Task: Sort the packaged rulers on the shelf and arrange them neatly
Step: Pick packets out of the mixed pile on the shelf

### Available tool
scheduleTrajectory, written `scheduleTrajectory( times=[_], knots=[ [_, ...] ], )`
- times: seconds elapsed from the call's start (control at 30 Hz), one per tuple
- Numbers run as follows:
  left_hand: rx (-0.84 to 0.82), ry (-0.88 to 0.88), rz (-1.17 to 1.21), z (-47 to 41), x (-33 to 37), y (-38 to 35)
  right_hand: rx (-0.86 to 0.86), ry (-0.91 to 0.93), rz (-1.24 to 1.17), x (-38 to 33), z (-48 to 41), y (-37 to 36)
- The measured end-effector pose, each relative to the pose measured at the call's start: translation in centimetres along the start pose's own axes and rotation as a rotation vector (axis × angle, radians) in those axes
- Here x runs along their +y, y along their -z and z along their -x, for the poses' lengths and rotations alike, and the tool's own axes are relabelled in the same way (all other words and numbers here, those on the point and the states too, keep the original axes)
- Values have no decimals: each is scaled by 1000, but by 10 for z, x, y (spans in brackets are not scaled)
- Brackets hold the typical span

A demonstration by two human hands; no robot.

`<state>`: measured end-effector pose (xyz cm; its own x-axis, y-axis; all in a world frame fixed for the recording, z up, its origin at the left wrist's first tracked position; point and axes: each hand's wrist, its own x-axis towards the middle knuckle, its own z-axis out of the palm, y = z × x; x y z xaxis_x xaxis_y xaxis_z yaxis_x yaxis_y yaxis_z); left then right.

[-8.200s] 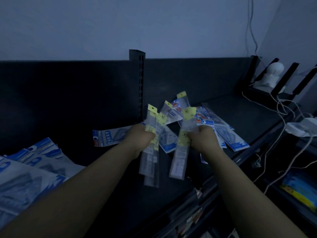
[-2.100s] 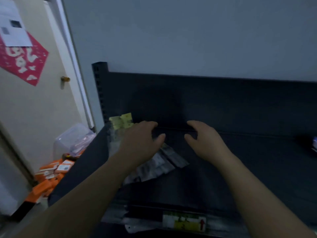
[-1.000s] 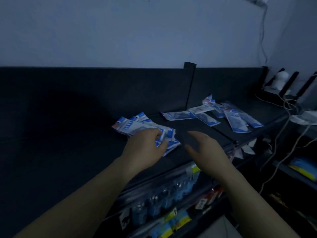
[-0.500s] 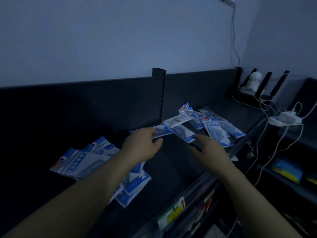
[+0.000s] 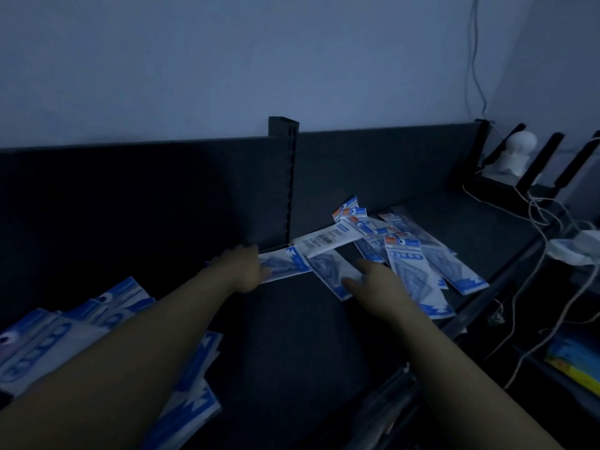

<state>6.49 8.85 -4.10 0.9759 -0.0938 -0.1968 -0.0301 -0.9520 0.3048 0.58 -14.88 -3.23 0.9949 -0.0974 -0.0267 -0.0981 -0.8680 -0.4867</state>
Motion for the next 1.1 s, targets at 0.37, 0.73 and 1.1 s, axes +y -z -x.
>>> scheduleTrajectory(
  times=[0.37,0.73,1.1],
  knots=[
    [-63,242,-64,-17,13,4,-152,63,-12,8,-62,-11],
    [64,63,749,14,56,-7,-151,27,-397,44,-53,25],
    [-149,146,1508,-10,135,-40,-122,-14,-683,69,-26,43]
  ],
)
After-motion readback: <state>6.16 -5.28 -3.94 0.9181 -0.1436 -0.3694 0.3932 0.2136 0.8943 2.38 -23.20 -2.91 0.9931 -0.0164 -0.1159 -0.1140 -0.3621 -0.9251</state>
